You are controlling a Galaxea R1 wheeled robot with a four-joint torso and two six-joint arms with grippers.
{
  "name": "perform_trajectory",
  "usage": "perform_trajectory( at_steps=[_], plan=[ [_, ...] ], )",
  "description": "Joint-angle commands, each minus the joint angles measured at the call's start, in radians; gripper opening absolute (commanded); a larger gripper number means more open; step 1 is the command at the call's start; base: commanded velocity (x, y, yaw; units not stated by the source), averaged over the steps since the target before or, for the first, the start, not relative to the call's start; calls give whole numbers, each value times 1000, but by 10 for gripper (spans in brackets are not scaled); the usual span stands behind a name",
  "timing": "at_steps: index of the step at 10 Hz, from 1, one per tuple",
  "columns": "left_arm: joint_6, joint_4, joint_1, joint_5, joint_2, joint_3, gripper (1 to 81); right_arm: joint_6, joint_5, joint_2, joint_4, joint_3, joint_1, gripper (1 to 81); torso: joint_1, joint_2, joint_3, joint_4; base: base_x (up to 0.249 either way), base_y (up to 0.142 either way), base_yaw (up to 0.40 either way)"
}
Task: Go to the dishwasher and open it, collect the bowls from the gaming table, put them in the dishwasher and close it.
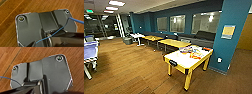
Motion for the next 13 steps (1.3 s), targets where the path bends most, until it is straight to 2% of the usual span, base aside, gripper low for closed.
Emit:
perform_trajectory(
  at_steps=[1, 9, 13],
  plan=[
    [4, 7, -47, 47, 5, 1, 811, 0, -46, 5, 0, -1, 43, 811, 0, 0, 0, 0, 0, 0, -396],
    [4, 7, -47, 47, 5, 1, 811, 0, -46, 5, 0, -1, 45, 811, 0, 0, 0, 0, 0, 0, -377],
    [4, 5, -47, 47, 5, 1, 811, 0, -48, 6, 0, 4, 51, 811, 0, 0, 0, 0, 0, 0, -32]
  ],
)
